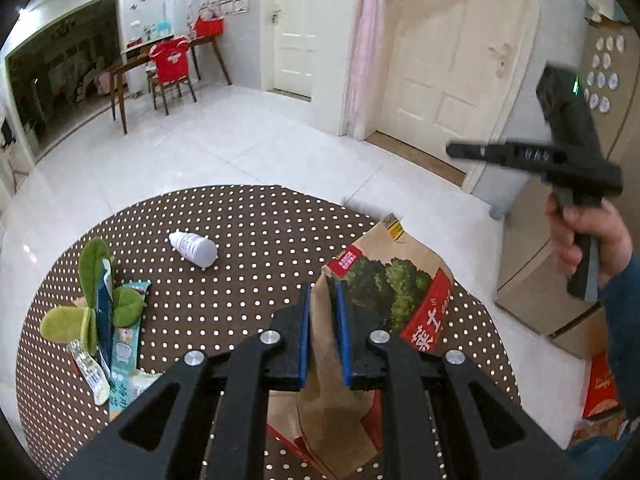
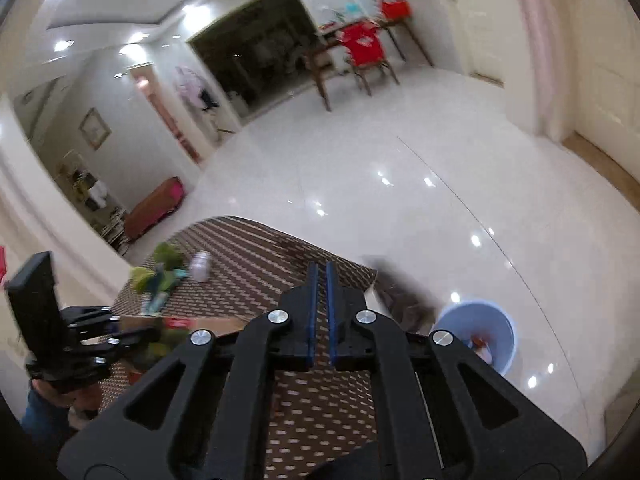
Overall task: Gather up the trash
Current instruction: 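Carry the paper bag and newspaper to the blue bin and open both tools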
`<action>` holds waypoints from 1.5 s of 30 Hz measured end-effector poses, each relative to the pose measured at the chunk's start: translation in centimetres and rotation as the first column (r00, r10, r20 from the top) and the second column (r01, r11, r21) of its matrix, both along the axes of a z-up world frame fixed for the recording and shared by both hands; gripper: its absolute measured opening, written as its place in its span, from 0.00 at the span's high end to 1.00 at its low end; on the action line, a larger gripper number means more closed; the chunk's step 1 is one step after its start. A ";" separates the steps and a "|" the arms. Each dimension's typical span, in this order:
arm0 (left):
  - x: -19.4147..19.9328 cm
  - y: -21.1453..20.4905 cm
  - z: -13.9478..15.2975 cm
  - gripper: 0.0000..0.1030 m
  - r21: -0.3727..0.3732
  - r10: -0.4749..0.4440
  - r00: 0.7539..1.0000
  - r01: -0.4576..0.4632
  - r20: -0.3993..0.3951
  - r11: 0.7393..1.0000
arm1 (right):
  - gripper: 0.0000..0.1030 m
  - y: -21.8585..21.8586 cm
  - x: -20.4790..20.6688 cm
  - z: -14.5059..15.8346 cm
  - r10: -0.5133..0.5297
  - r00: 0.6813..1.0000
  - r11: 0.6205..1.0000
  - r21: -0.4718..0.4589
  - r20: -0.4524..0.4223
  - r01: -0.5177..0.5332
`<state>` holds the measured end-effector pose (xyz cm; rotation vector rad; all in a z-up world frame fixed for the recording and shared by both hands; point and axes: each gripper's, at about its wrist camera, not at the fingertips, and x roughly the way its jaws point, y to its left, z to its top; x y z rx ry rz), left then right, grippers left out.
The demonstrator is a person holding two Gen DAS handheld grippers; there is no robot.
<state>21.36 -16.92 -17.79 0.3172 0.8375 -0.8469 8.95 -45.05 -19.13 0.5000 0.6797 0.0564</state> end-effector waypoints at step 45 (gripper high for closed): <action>5.9 -32.4 -9.4 0.16 0.301 -0.047 0.998 0.061 -0.052 0.952 | 0.06 -17.0 -9.1 -8.7 -0.465 0.877 0.863 0.158 -0.119 0.479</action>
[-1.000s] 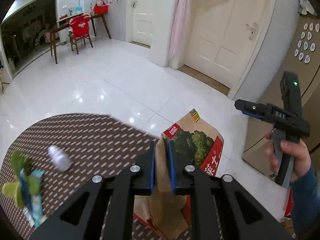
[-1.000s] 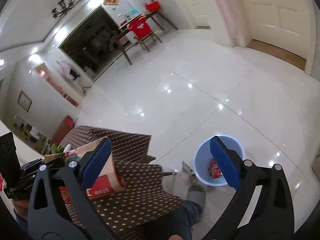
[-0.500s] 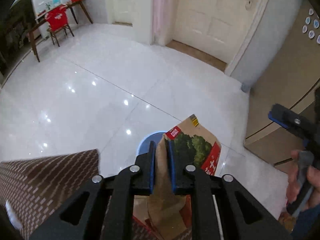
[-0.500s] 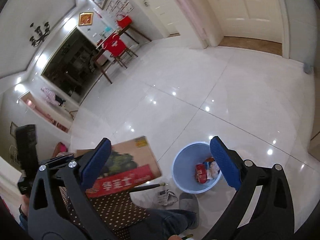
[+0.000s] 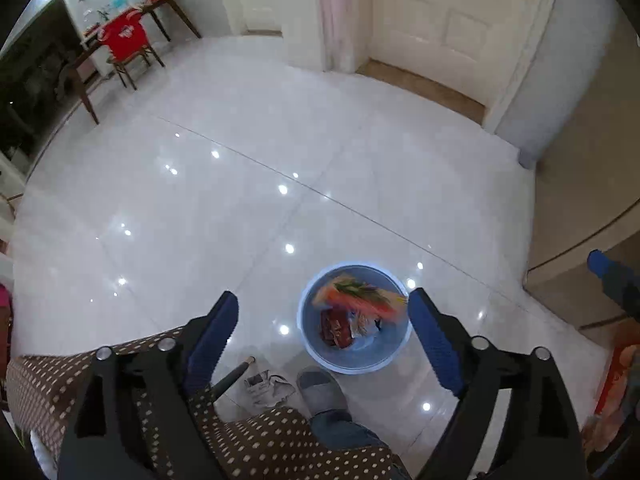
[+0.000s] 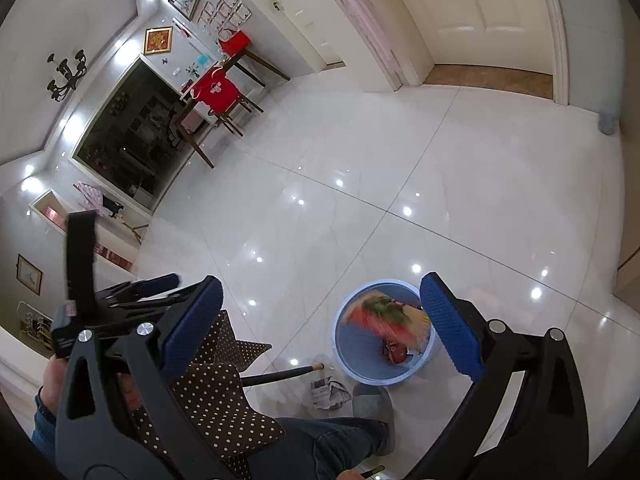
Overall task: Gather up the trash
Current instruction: 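Carry the paper bag and newspaper to the blue bin and open both tools, then move both tools back over the table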
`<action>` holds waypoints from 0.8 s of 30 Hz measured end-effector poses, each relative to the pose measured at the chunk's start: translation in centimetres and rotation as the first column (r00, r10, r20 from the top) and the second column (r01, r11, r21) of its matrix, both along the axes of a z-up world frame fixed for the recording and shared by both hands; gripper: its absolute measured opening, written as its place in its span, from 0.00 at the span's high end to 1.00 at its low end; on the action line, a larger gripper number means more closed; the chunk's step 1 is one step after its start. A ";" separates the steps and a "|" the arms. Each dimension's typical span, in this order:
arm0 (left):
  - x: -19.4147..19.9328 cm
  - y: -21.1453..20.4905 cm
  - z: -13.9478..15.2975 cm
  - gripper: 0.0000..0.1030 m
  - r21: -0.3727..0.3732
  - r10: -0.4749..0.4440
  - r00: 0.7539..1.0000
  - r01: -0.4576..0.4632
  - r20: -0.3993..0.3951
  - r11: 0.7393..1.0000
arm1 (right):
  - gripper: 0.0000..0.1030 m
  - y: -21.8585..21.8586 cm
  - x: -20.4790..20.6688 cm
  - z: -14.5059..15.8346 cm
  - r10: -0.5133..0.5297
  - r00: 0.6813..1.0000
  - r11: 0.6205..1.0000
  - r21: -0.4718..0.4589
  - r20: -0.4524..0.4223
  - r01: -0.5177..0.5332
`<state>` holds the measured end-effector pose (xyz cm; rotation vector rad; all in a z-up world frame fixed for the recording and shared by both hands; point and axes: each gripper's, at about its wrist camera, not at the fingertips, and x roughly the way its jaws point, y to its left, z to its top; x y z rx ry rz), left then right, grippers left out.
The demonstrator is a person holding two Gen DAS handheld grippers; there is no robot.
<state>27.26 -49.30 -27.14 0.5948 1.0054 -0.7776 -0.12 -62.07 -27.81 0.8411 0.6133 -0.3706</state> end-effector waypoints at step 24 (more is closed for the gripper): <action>-7.5 21.3 11.8 0.09 -0.335 0.249 0.953 -0.182 0.171 0.925 | 0.06 12.5 4.2 9.8 0.173 0.985 0.963 -0.212 0.019 -0.165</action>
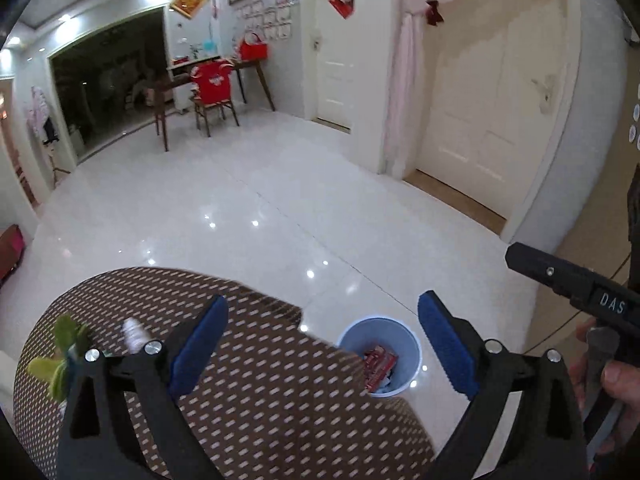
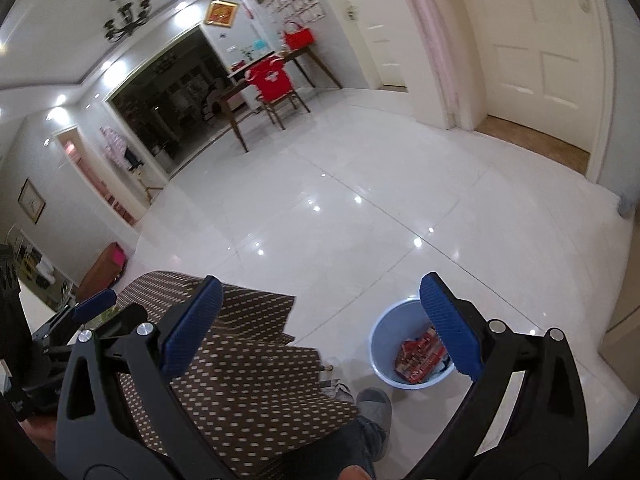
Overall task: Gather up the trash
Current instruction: 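Move both tools back over the table, then grasp the white-and-grey snack packet with the left tool while the right tool grasps the white dropper bottle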
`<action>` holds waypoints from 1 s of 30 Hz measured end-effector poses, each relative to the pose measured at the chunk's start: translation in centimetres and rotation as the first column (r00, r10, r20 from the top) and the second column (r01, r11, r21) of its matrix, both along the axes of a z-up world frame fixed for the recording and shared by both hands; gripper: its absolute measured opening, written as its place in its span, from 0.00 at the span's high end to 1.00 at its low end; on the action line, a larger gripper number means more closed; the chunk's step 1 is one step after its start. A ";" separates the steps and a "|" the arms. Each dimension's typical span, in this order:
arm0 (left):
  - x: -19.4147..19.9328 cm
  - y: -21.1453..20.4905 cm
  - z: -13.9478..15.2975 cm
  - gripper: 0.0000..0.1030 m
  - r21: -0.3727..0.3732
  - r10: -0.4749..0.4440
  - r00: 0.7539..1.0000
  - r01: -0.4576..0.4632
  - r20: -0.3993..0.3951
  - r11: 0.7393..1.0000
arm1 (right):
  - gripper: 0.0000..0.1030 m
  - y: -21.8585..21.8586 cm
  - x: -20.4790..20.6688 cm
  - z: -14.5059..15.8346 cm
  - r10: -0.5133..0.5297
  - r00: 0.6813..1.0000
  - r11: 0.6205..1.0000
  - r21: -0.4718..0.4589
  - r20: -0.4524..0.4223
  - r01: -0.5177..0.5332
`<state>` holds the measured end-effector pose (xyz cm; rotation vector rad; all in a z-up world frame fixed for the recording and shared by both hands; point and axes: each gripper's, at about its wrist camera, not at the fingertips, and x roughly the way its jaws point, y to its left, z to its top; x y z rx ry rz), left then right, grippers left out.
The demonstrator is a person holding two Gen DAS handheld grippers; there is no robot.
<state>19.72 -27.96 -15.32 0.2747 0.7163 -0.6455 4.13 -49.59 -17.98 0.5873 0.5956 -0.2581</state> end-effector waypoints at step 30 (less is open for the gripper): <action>1.6 26.1 -3.7 0.09 0.087 0.332 0.943 -0.334 0.032 0.939 | 0.06 21.2 14.7 -1.1 0.458 0.876 0.866 -0.149 -0.151 -0.478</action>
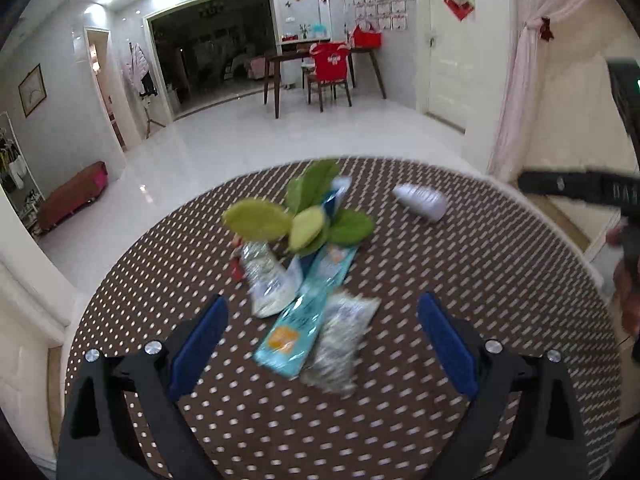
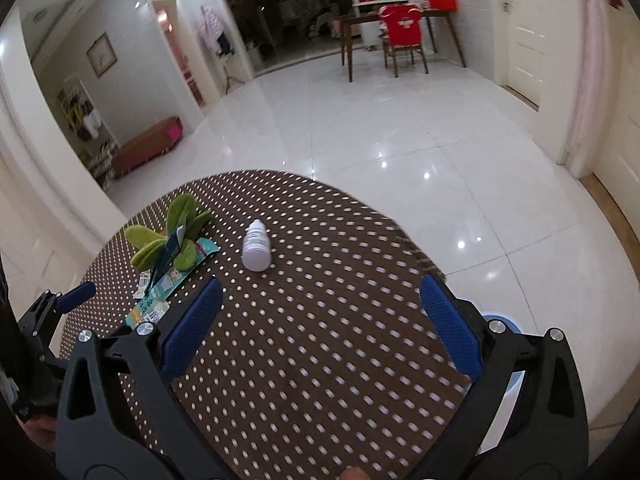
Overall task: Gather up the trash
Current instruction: 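Grasp the white-and-grey snack packet with the left tool while the right tool grasps the white dropper bottle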
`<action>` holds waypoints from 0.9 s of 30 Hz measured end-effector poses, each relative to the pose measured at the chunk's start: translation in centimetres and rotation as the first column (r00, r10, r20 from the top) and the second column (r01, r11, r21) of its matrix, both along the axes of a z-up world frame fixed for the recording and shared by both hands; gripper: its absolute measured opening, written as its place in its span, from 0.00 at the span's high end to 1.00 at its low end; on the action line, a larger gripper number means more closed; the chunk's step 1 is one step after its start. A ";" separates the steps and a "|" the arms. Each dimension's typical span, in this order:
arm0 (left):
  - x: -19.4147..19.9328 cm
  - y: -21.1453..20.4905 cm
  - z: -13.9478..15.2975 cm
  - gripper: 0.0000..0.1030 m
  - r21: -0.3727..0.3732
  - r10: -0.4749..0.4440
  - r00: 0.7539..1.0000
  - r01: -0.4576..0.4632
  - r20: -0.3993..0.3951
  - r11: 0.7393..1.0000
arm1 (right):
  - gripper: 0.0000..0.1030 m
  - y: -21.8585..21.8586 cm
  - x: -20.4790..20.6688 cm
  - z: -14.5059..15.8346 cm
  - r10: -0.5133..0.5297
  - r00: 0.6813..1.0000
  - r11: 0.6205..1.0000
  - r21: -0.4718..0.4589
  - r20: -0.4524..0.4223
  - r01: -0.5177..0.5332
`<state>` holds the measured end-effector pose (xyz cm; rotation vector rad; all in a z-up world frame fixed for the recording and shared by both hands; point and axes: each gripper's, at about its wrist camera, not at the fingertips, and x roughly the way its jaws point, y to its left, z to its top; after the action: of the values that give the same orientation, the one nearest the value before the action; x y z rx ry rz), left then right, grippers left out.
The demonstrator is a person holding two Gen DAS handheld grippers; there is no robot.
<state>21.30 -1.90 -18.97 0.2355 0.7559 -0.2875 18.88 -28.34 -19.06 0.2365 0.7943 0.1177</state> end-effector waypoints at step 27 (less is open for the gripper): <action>-1.0 -0.9 -2.6 0.86 -0.076 -0.098 0.985 0.088 -0.142 0.993 | 0.76 1.8 1.6 -1.8 0.142 0.990 0.990 -0.007 -0.011 -0.142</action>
<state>20.29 -2.83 -21.55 0.1859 0.8787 -0.4224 20.47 -26.49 -20.90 0.1726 0.8214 0.2479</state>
